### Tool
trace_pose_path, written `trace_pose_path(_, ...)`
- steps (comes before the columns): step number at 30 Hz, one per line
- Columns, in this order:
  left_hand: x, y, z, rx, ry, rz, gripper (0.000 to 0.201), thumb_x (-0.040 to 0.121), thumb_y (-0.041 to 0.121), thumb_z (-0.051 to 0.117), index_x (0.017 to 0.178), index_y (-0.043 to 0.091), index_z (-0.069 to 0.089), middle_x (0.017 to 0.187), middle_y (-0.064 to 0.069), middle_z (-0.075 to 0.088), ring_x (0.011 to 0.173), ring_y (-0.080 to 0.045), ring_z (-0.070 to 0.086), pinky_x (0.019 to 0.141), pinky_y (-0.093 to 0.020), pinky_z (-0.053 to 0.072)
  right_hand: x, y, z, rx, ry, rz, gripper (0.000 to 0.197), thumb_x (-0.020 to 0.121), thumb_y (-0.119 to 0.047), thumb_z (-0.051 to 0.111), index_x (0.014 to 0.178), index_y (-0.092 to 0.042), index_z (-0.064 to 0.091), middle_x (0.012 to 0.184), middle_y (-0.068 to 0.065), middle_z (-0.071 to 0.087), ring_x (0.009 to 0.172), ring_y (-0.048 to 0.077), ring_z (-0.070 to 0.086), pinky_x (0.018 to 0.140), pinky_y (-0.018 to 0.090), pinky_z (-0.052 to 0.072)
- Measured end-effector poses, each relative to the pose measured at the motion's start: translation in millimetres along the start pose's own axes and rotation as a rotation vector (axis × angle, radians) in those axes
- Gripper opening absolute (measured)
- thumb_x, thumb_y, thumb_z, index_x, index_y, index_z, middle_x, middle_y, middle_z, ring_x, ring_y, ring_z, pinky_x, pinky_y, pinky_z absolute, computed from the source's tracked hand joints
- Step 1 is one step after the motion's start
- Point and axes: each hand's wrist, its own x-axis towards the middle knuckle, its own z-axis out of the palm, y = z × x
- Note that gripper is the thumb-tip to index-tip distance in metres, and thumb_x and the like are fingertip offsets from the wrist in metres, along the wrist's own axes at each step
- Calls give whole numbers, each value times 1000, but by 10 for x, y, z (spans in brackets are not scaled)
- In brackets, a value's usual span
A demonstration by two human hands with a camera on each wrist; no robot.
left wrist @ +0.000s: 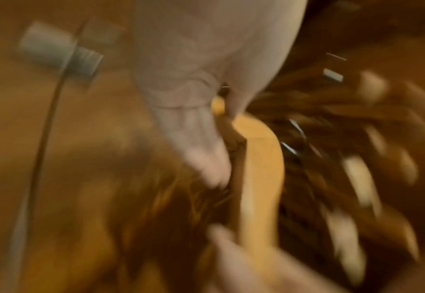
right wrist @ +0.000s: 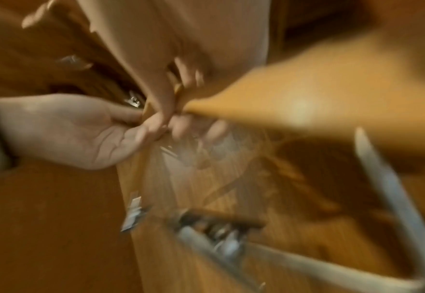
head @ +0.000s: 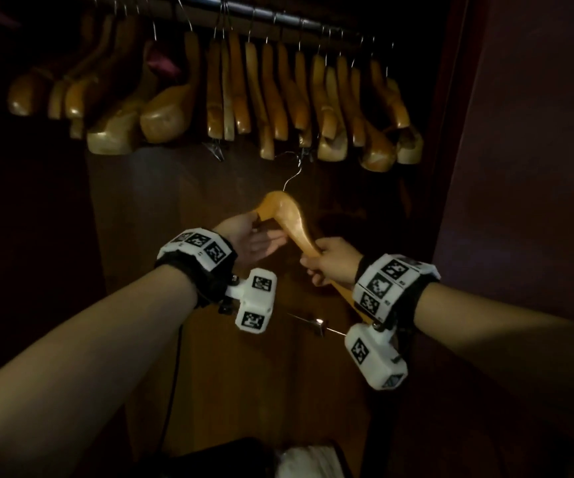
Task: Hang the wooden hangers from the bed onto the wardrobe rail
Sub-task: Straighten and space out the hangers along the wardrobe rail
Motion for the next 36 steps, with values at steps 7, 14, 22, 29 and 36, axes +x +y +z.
trace_pose_path(7,-209,349,298,817,494,828,56,85,63,48,85,8,60,73,-2,62,71,-21,59,66,-33,47,-173,6,-135,-22,122,80,35,91,-16,59,123,-6,53,85,5,55,69,13,53,58,22,51)
trace_pose_path(14,-378,355,489,1019,675,1651,30,85,38,63,76,16,46,68,3,49,62,-13,46,47,-22,31,-276,-178,-44,86,153,162,44,94,-7,50,137,-5,39,113,16,51,88,26,50,69,33,55)
trace_pose_path(22,-389,844,543,1671,677,1913,41,74,31,71,105,12,52,103,-8,59,93,-26,55,76,-32,40,-339,-395,-117,159,92,145,42,92,-2,46,134,3,40,86,6,49,67,11,48,38,14,47)
trace_pose_path(29,-579,1038,586,1352,398,1618,52,93,52,42,127,13,47,132,-9,46,119,-26,44,94,-35,38,-369,-518,6,82,249,132,45,92,-2,43,136,1,41,131,19,50,117,35,51,96,36,46)
trace_pose_path(36,-382,1142,577,1843,291,1192,54,93,32,47,143,19,31,149,-3,33,134,-25,33,108,-42,28,-342,-771,-182,164,231,118,36,94,0,42,129,5,46,114,20,55,98,34,58,88,39,51)
